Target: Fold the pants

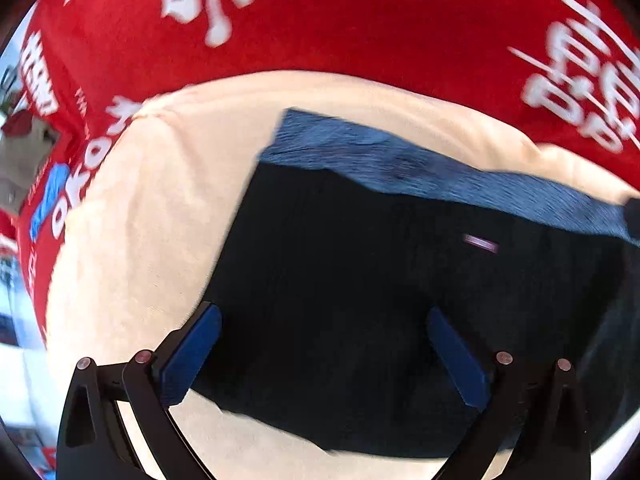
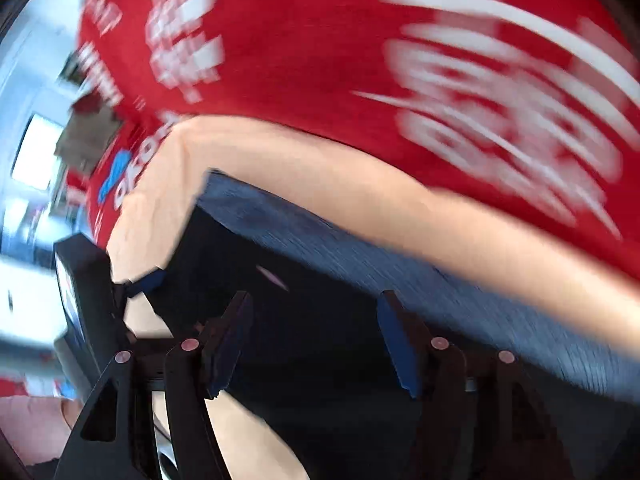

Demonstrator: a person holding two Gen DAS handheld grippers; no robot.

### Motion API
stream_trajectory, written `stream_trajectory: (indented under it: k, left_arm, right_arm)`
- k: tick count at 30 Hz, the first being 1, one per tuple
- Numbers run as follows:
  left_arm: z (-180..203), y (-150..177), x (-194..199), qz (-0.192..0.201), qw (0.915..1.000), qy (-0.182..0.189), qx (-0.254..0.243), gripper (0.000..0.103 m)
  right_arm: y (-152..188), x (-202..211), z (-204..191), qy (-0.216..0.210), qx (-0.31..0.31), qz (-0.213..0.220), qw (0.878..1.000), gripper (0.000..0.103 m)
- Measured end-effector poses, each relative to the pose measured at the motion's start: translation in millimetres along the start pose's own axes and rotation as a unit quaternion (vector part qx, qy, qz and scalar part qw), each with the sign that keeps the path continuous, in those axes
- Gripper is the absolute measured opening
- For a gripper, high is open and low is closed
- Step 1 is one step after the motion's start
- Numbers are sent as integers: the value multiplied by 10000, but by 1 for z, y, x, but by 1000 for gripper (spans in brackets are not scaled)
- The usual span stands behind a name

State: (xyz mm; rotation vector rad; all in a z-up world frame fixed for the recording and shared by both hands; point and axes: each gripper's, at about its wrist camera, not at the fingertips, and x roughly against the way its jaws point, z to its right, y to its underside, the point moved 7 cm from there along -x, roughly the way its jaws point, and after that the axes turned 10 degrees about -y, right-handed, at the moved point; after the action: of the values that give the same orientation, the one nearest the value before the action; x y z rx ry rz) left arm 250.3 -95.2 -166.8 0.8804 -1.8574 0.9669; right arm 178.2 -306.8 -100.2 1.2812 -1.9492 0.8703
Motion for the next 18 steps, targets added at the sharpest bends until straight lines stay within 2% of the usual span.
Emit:
stream_trajectory:
  k: [4, 8, 10, 12, 14, 16, 17, 18]
  left_arm:
    - [50, 6, 38, 136, 9982, 219, -545, 103]
    - [128, 13, 84, 396, 9900, 511, -1257, 103]
    - [174, 19, 102, 395, 9848, 751, -1513, 103]
    - [213, 23, 115, 391, 9807, 880, -1704, 103]
    - [251, 25, 125, 439, 9768, 971, -1855, 103]
    - [284, 24, 128, 477, 9750, 962, -1945, 103]
    - [298, 26, 128, 448, 9748, 930, -1977, 103]
    - [309, 26, 130, 412, 9747, 906, -2001, 103]
  right_arm:
    - [65, 76, 77, 215, -1168, 487, 9917, 69]
    - [127, 150, 153, 613, -2184, 1079, 9679, 69]
    - [159, 187, 190, 955, -2649, 1372, 9497, 69]
    - [191, 225, 232, 1259, -3153, 1663, 9258, 69]
    - [226, 260, 276, 1585, -3744, 1977, 8920, 69]
    - [248, 280, 304, 1750, -4101, 2167, 8685, 68]
    - [259, 291, 323, 1797, -4281, 2295, 8554, 64]
    - [265, 300, 336, 1830, -4361, 2395, 8479, 57]
